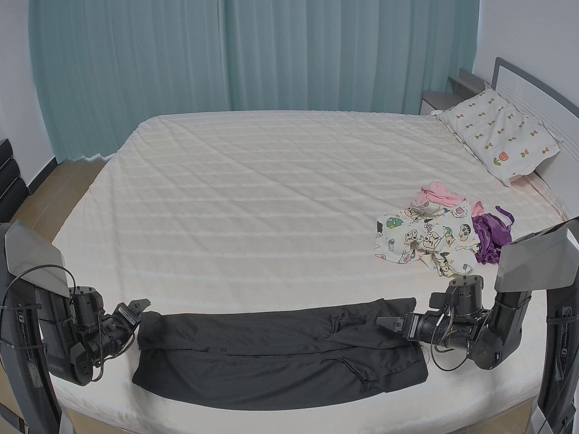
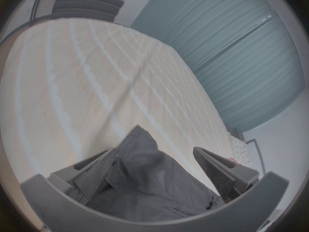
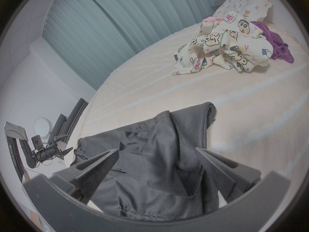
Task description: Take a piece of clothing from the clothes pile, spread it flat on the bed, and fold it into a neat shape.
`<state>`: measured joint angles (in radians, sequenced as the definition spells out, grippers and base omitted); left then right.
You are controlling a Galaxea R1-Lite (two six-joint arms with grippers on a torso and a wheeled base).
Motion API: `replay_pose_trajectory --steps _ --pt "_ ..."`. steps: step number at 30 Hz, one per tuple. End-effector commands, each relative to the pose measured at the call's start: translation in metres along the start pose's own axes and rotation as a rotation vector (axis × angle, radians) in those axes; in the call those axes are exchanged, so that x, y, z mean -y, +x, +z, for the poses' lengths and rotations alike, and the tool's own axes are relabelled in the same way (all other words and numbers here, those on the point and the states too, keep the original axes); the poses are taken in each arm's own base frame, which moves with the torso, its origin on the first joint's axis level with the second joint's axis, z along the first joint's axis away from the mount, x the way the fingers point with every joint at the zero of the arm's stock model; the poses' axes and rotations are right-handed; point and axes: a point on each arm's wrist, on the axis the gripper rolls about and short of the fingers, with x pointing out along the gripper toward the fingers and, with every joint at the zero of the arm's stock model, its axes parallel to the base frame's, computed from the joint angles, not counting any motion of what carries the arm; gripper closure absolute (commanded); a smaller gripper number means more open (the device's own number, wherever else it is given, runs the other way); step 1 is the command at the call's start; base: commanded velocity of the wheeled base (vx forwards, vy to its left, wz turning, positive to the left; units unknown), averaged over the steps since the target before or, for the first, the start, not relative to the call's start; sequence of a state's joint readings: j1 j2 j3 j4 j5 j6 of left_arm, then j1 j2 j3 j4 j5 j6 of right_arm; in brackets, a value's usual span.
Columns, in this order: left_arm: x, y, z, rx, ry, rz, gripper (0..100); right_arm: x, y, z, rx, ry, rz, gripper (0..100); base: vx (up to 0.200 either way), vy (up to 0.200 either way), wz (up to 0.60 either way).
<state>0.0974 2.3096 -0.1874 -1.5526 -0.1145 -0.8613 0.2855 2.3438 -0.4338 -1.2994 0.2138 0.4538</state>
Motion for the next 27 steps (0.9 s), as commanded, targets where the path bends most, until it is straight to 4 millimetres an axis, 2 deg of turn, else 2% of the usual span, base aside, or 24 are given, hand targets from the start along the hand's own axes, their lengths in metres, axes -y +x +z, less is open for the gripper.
replay_pose_trajectory --steps 1,5,9,13,14,27 --pt "0.008 0.009 0.009 0.095 0.109 0.003 0 -0.003 -0.002 0.008 0.041 0.033 0.014 0 0.0 0.0 0.0" --pt "0.017 0.024 0.02 0.123 0.155 -0.016 0 0.0 0.0 0.008 0.041 0.042 0.009 0 0.0 0.0 0.0" --pt "0.017 0.041 0.021 0.063 0.203 0.037 0 0.002 0.0 0.008 0.041 0.045 0.004 0 0.0 0.0 0.0" --pt "0.014 0.049 0.014 0.024 0.207 0.05 0 0.002 0.001 0.009 0.051 0.045 0.008 0 0.0 0.0 0.0" --pt "0.011 0.054 0.007 -0.001 0.217 0.059 0 0.003 0.001 0.008 0.053 0.045 0.009 0 0.0 0.0 0.0" --pt "0.005 0.058 0.002 -0.021 0.218 0.078 0 0.003 0.003 0.007 0.053 0.045 0.01 0 0.0 0.0 0.0"
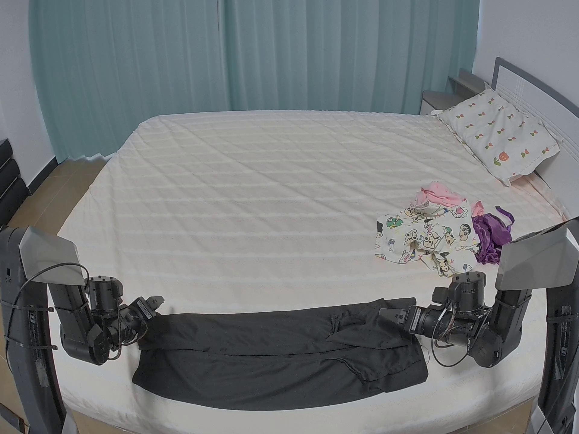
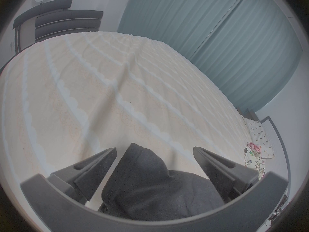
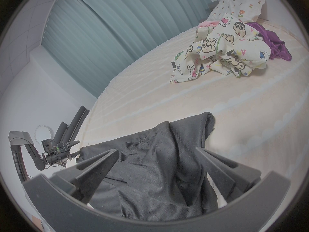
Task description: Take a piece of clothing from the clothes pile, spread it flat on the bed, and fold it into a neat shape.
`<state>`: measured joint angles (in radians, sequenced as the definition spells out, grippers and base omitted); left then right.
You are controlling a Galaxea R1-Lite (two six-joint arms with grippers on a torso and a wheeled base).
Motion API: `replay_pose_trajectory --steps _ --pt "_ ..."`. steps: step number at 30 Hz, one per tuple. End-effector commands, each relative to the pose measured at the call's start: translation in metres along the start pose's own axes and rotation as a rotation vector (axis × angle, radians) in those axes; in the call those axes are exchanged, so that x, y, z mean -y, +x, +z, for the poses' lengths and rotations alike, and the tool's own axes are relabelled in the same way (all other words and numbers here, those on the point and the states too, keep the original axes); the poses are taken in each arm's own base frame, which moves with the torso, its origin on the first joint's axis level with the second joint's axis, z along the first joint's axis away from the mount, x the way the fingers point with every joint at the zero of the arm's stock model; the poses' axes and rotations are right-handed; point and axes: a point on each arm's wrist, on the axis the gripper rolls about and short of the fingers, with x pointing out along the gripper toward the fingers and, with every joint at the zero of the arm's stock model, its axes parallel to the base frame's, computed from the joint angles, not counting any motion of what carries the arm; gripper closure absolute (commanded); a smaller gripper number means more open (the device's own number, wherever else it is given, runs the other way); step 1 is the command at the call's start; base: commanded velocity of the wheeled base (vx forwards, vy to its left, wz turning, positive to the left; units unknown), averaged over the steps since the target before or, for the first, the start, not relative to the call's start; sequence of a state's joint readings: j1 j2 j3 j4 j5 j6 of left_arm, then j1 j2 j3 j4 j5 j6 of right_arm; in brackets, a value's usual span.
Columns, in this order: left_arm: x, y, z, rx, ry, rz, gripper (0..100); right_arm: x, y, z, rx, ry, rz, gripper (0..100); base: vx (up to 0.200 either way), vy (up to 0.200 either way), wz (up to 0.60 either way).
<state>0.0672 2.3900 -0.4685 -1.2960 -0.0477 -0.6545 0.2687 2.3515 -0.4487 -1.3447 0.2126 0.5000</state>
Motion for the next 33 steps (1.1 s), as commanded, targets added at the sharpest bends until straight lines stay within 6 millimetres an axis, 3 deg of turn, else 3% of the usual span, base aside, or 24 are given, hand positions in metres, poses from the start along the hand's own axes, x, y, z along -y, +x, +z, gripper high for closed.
replay_pose_trajectory --steps 1,3,4,33 --pt "-0.002 0.001 -0.003 -0.011 0.006 0.009 0 0.001 0.001 0.0 0.0 0.0 0.0 0 0.0 0.0 0.0" --pt "-0.003 0.0 -0.004 -0.016 0.02 0.015 0 0.001 0.001 0.0 0.001 0.001 -0.002 0 0.0 0.0 0.0" --pt "-0.004 0.0 -0.005 -0.019 0.024 0.016 100 0.002 0.001 0.001 0.003 0.002 -0.002 0 0.0 0.0 0.0" --pt "-0.011 0.001 0.009 0.108 -0.11 0.055 100 0.037 0.003 0.033 0.115 0.076 -0.075 0 0.0 0.0 0.0"
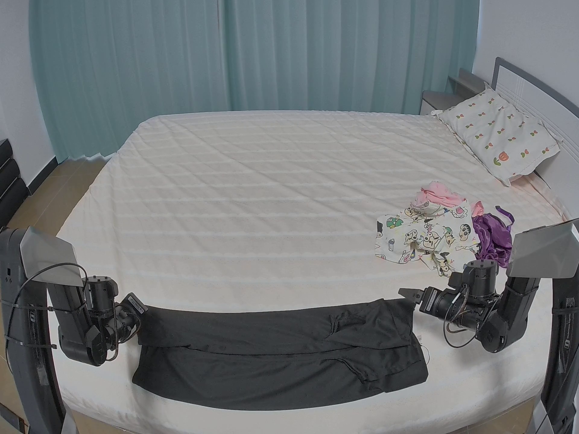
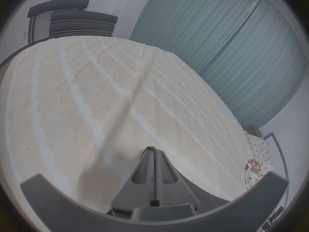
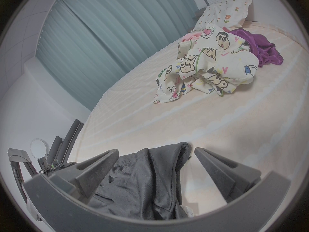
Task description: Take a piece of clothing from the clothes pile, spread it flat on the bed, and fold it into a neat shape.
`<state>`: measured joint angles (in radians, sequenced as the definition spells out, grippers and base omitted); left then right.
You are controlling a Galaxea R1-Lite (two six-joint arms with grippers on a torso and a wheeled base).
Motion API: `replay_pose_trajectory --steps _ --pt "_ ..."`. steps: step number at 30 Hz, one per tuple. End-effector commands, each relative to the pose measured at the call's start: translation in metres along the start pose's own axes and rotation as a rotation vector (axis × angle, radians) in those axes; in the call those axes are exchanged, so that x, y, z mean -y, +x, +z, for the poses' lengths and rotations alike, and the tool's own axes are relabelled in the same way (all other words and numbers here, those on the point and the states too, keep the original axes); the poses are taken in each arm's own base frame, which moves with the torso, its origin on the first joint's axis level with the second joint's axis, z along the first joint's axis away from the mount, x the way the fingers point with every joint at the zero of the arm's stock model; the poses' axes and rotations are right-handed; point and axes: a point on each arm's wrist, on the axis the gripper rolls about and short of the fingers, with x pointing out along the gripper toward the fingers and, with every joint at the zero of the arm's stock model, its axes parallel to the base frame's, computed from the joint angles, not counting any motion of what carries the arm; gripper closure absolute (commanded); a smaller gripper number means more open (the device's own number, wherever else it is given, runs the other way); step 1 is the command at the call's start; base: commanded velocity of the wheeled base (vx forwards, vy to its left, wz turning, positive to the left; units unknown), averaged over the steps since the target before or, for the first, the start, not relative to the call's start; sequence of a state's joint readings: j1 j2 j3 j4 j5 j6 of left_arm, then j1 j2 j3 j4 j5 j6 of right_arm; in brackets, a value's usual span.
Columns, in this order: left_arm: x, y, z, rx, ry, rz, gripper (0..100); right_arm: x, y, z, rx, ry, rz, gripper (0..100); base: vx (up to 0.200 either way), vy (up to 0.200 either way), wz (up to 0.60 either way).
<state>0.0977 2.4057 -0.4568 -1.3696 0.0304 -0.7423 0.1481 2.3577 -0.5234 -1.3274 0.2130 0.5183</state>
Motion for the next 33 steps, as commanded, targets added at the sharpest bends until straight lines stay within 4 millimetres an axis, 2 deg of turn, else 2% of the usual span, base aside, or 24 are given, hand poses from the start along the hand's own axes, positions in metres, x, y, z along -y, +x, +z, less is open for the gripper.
replay_pose_trajectory --steps 1,7,11,18,23,24,33 --pt "-0.004 0.002 0.002 0.007 -0.007 0.009 100 0.008 0.003 0.003 0.009 0.012 -0.019 0 0.0 0.0 0.0" --pt "-0.005 0.007 0.001 0.02 -0.008 -0.002 100 0.016 0.008 -0.001 -0.008 0.022 -0.041 0 0.0 0.0 0.0" --pt "-0.005 0.008 0.001 0.031 -0.007 -0.013 100 0.015 0.018 -0.012 -0.059 0.018 -0.035 0 0.0 0.0 0.0" --pt "-0.005 0.007 0.002 0.035 -0.01 -0.015 100 0.011 0.04 -0.013 -0.065 0.022 -0.016 0 0.0 0.0 0.0" --pt "-0.005 0.008 0.001 0.034 -0.008 -0.014 100 0.008 0.046 -0.011 -0.07 0.054 -0.015 0 0.0 0.0 0.0" --pt "-0.005 0.008 0.002 0.035 -0.008 -0.015 100 0.008 0.047 -0.011 -0.07 0.059 -0.015 100 0.0 0.0 0.0" --pt "-0.006 0.008 0.001 0.033 -0.009 -0.012 100 0.009 0.046 -0.008 -0.054 0.084 -0.021 100 0.0 0.0 0.0"
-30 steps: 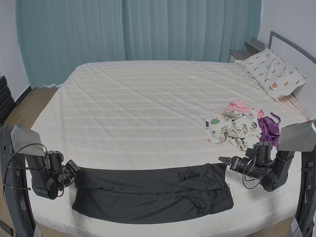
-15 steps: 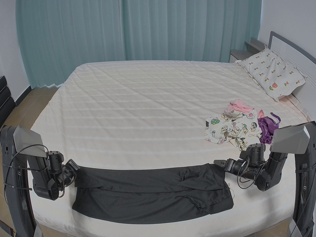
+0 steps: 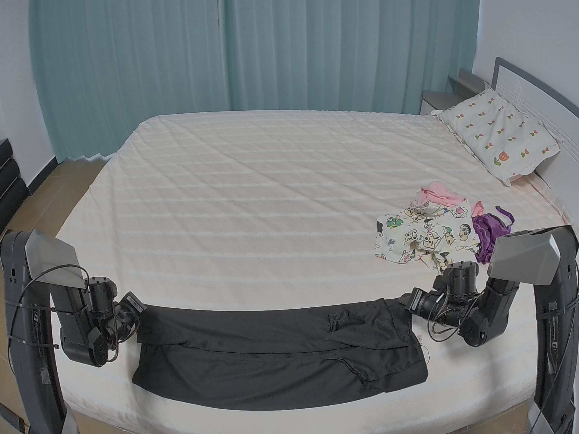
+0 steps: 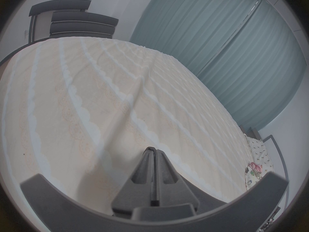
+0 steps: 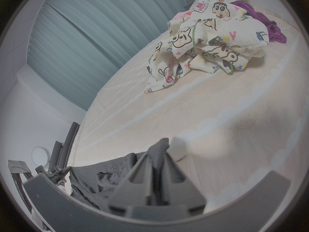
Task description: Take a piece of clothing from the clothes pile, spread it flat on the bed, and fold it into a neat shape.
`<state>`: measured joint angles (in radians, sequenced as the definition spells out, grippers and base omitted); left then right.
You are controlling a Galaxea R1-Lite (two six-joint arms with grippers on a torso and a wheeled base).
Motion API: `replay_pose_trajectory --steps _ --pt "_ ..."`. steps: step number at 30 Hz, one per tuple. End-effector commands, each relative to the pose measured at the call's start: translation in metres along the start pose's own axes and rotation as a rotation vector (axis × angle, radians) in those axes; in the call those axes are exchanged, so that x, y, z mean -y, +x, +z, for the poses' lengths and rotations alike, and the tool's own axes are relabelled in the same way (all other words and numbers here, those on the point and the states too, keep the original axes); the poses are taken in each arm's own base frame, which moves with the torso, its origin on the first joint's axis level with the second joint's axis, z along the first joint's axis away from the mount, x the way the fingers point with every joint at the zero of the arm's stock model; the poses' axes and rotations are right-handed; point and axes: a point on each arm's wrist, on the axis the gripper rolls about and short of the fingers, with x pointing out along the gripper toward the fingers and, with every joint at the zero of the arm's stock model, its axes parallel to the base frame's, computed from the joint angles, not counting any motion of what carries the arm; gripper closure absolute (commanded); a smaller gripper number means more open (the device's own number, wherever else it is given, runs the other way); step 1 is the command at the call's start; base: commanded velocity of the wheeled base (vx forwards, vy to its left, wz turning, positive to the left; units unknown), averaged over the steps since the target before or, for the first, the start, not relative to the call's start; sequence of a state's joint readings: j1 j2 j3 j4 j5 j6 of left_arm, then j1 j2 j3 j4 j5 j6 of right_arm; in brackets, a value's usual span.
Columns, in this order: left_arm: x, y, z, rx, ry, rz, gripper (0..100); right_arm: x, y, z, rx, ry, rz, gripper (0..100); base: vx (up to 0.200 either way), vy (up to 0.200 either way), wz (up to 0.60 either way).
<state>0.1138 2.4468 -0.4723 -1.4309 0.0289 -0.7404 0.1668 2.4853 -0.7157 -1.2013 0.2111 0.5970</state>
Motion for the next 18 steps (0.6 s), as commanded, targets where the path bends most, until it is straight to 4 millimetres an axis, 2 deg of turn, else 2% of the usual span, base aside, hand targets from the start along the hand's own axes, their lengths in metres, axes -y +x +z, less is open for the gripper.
replay_pose_trajectory --steps 1,9,17,18 --pt "-0.001 0.0 0.0 -0.001 -0.001 0.003 100 0.001 0.0 0.001 0.007 0.002 0.0 100 0.0 0.0 0.0" --pt "-0.001 0.001 -0.001 -0.004 0.0 0.006 100 0.001 0.005 0.014 0.057 0.04 0.021 100 0.0 0.0 0.0" --pt "-0.002 -0.001 -0.003 -0.013 0.008 0.008 100 0.005 0.009 0.009 0.052 0.027 0.019 100 0.0 0.0 0.0" --pt "-0.003 -0.001 -0.003 -0.016 0.014 0.008 100 0.005 0.009 0.008 0.051 0.027 0.018 0 0.0 0.0 0.0"
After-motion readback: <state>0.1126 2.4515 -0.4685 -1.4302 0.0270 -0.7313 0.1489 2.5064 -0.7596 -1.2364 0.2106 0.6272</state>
